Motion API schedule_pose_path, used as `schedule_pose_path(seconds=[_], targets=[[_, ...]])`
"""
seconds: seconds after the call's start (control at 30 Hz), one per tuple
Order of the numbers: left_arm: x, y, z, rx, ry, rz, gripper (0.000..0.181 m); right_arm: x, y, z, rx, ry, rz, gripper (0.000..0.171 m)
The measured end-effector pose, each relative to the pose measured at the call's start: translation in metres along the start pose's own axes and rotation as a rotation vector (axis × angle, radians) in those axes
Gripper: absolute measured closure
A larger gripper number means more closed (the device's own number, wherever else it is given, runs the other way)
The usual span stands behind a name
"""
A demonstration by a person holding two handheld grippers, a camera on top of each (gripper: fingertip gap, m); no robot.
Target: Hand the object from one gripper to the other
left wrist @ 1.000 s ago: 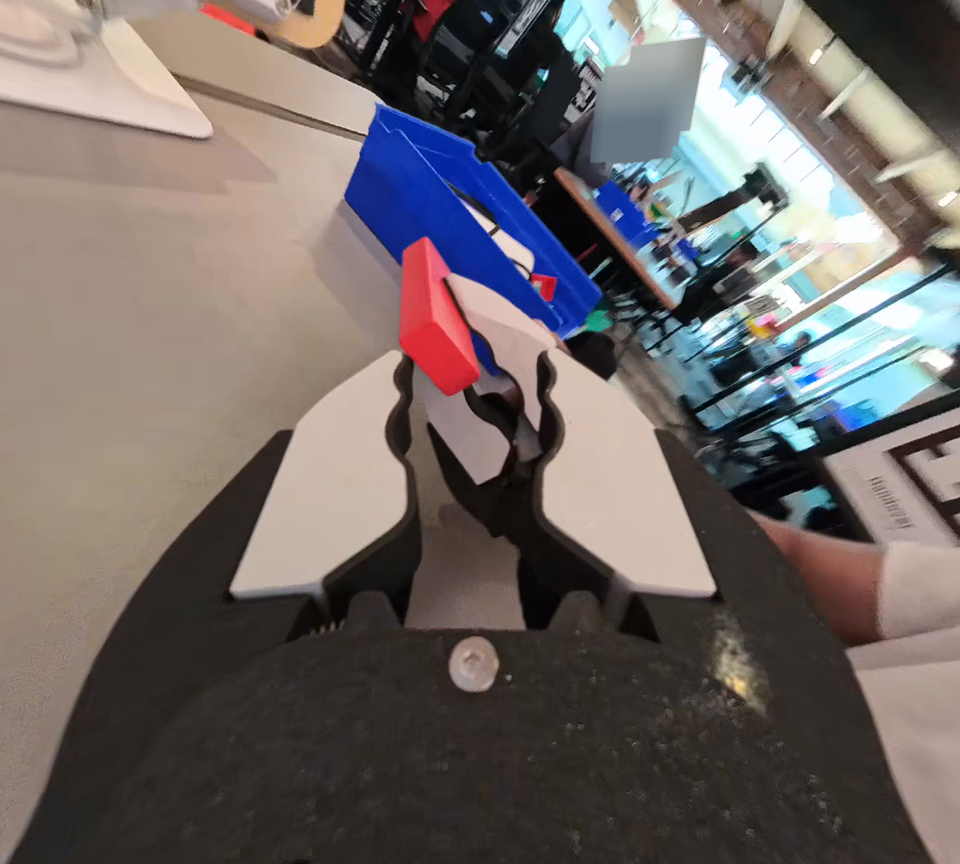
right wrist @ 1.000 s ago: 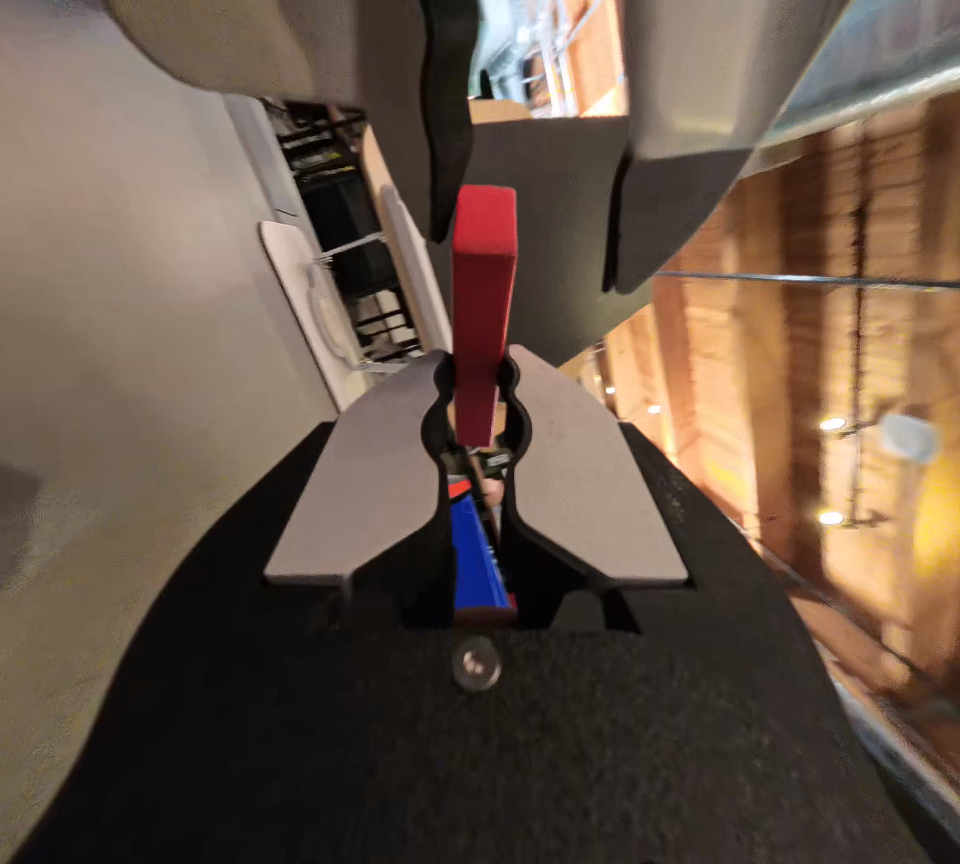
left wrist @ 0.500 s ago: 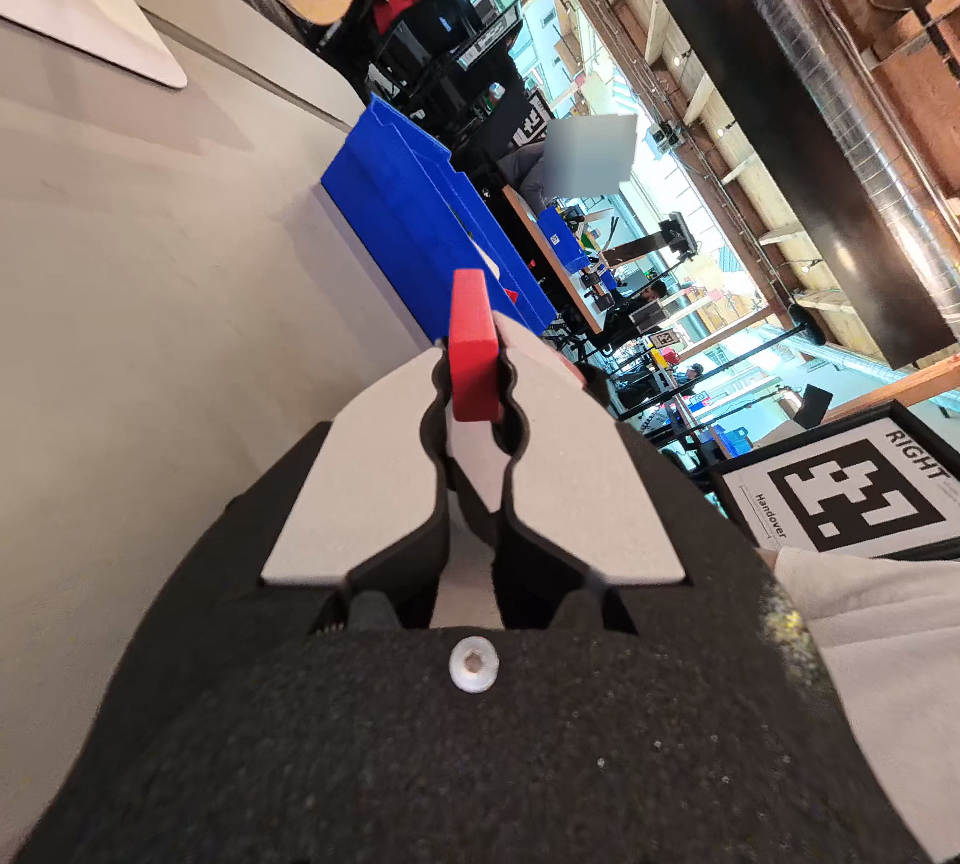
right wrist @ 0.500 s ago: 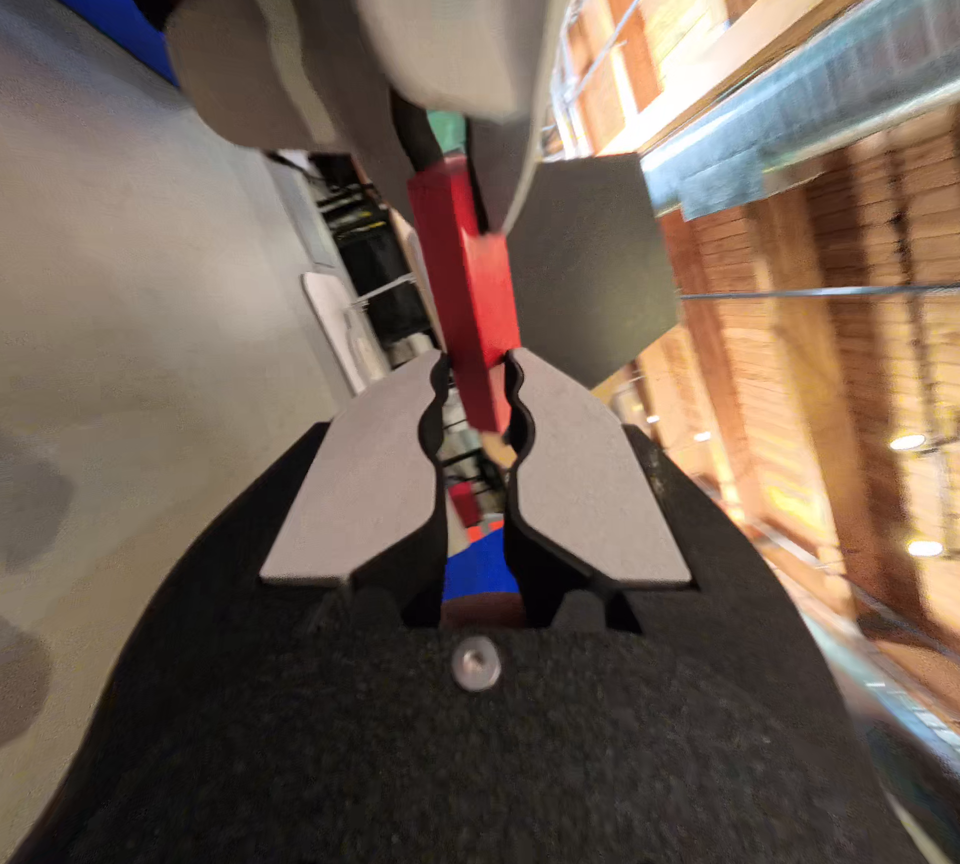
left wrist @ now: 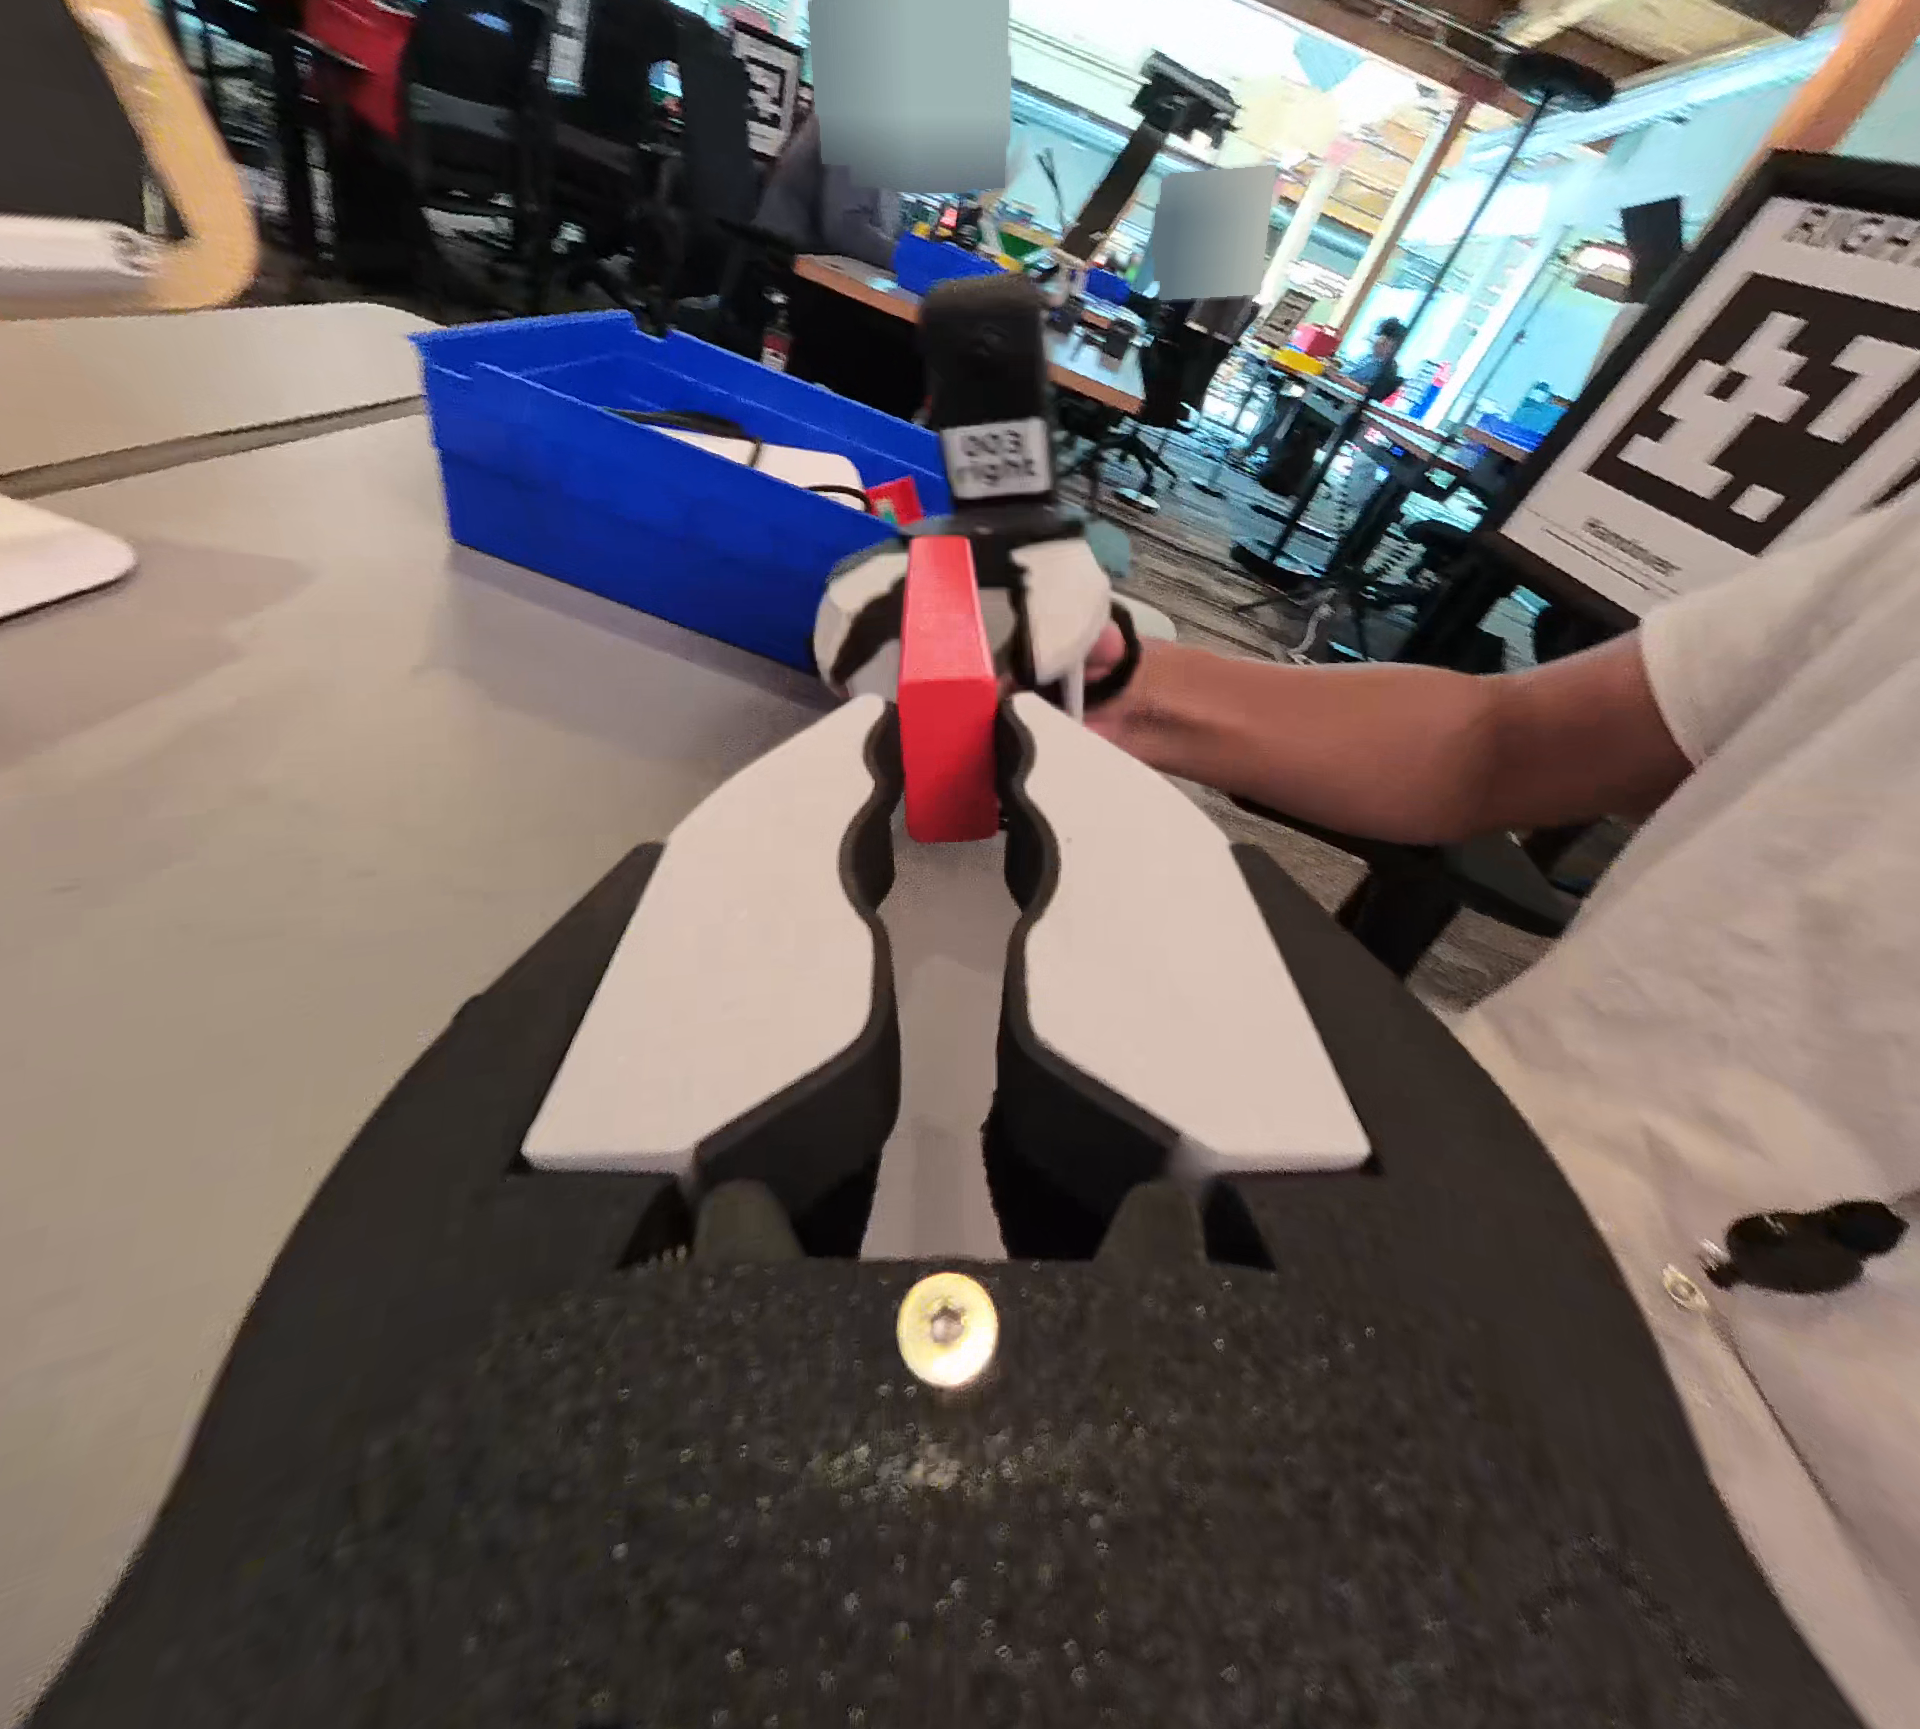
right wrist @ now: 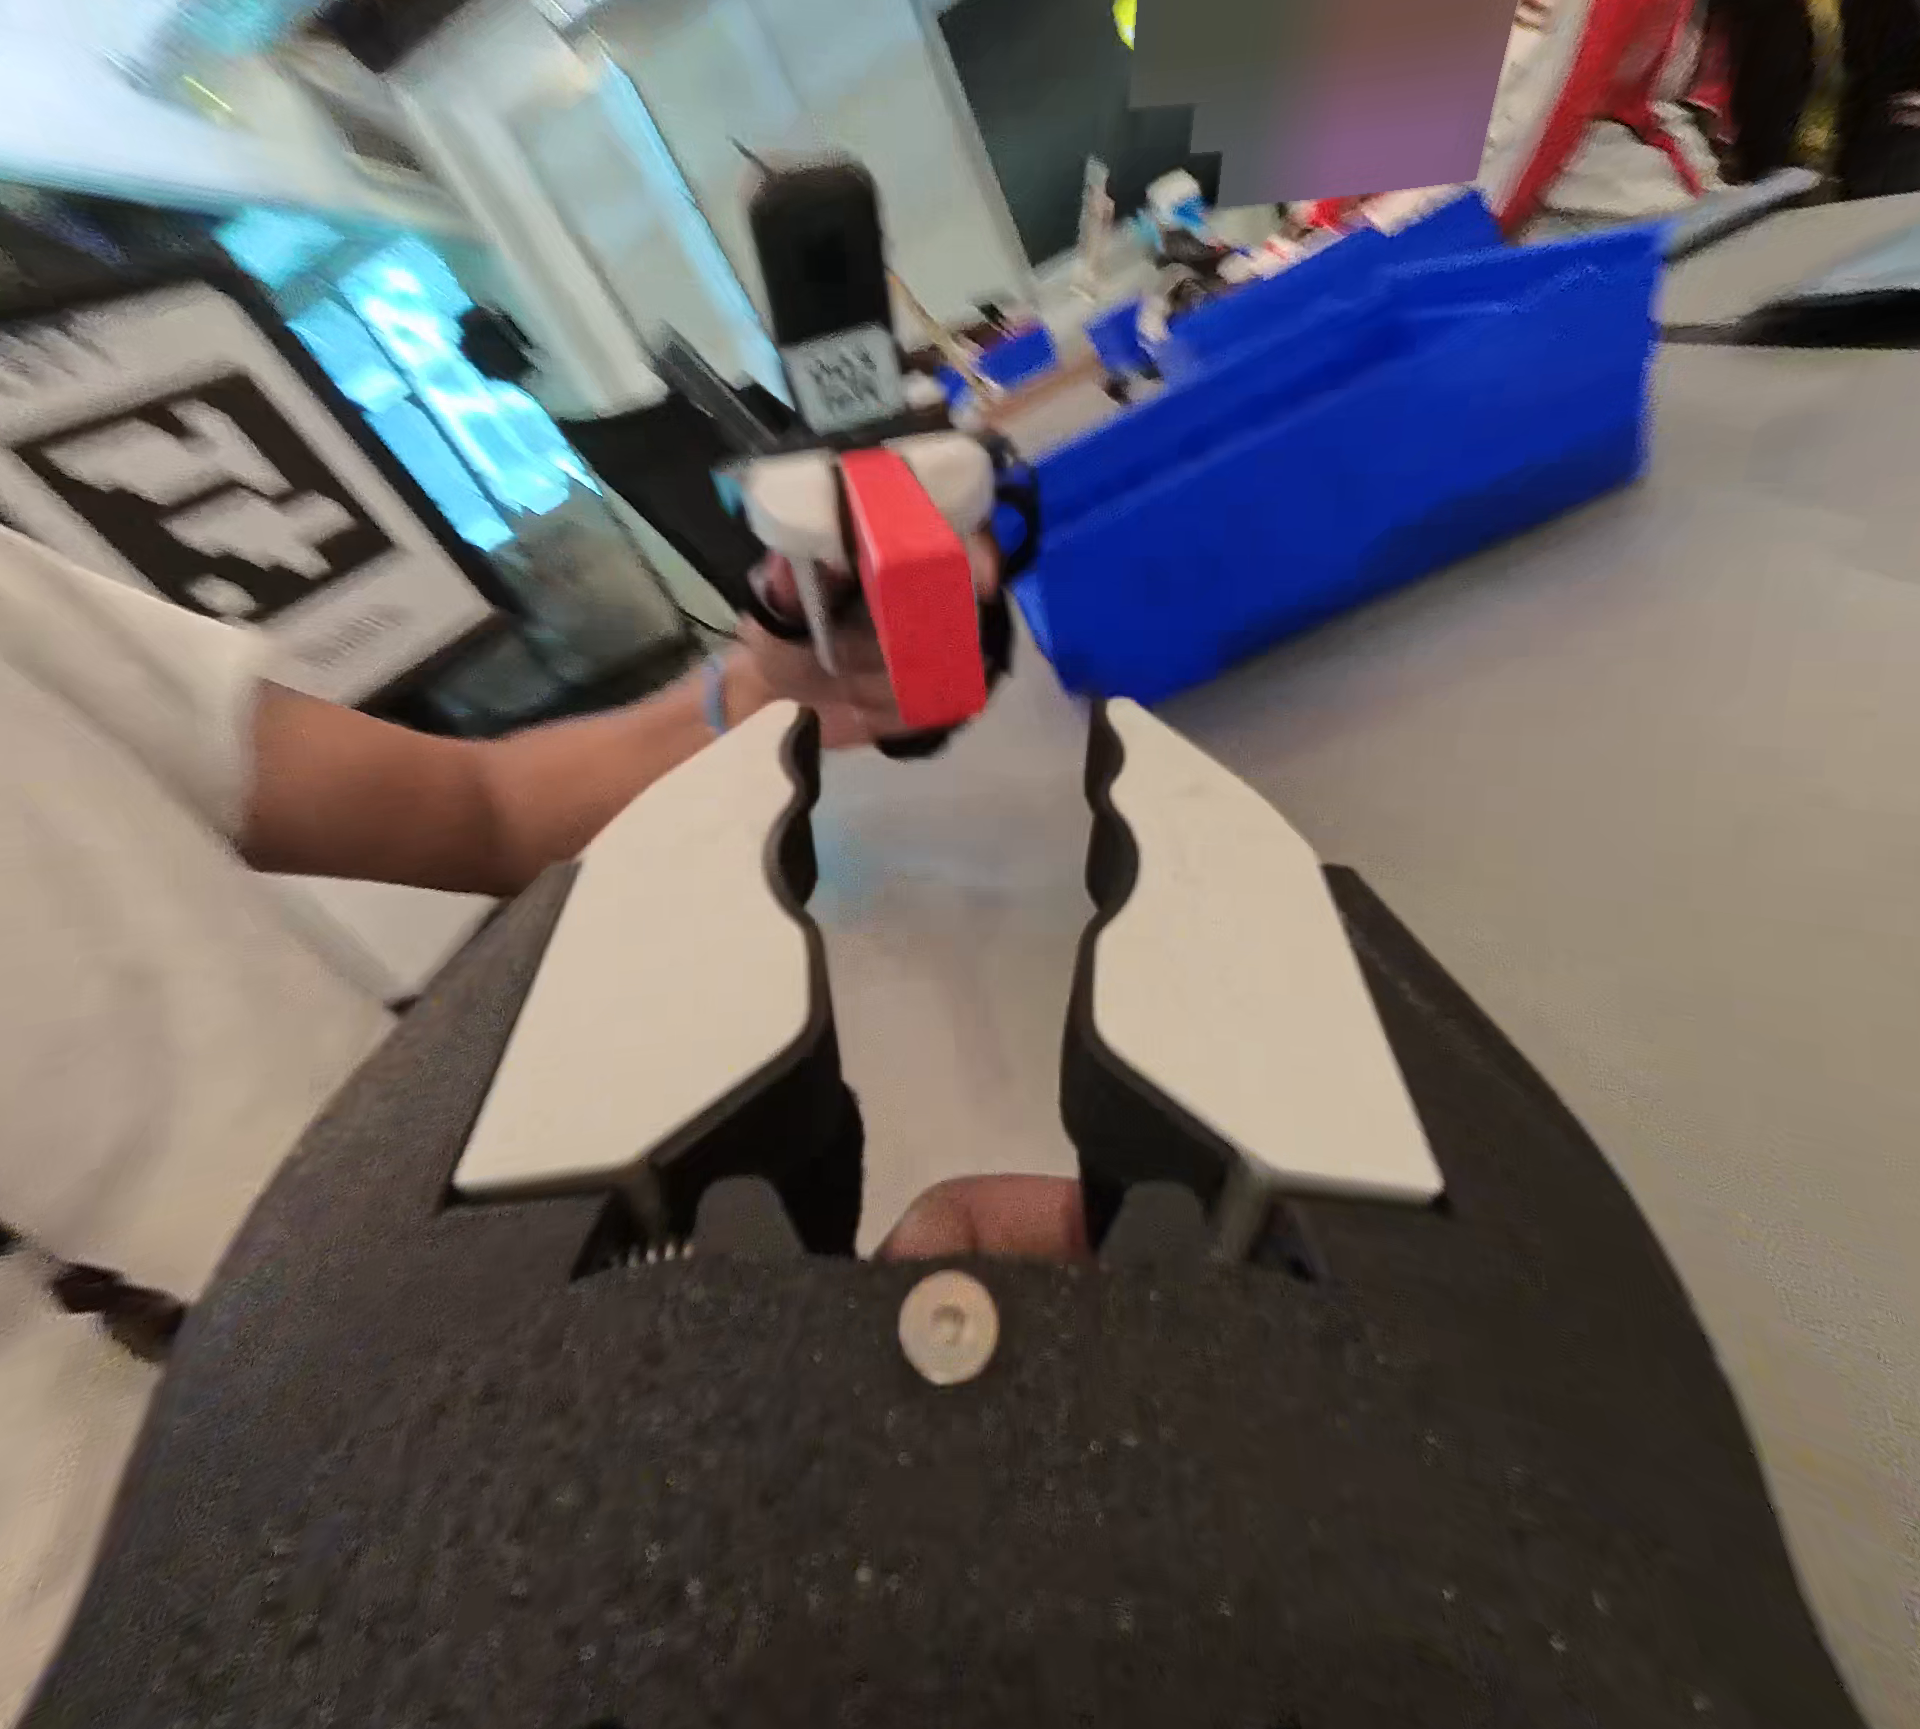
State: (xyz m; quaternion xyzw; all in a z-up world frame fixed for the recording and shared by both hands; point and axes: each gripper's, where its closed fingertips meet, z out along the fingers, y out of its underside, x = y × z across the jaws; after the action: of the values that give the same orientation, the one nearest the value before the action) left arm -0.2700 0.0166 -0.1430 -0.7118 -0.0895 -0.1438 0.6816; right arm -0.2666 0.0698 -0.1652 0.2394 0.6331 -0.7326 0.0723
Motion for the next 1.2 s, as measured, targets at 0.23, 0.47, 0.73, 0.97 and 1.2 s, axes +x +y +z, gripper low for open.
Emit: schedule_pose_path(seconds=[0.23,0.47,0.73,0.97,1.2], targets=[[0.009,0.013,0.015,-0.023,0.051,-0.021,0.165,-0.013,0.003,0.002,-0.02,-0.086,-0.01,0.15],[-0.026,0.035,0.019,-0.1,-0.158,-0.04,0.161,0.013,0.008,-0.001,-0.063,0.082,-0.141,0.154],[-0.06,0.038,0.005,-0.157,-0.451,0.048,0.147,0.049,0.012,-0.008,-0.383,0.7,-1.036,0.154],[-0.055,0.041,0.016,-0.146,-0.457,-0.099,0.143,0.027,0.017,0.014,-0.484,0.92,-1.921,0.155],[-0.042,0.016,0.012,0.069,-0.363,-0.329,0.148,0.021,0.009,0.023,-0.429,1.025,-2.093,0.154]])
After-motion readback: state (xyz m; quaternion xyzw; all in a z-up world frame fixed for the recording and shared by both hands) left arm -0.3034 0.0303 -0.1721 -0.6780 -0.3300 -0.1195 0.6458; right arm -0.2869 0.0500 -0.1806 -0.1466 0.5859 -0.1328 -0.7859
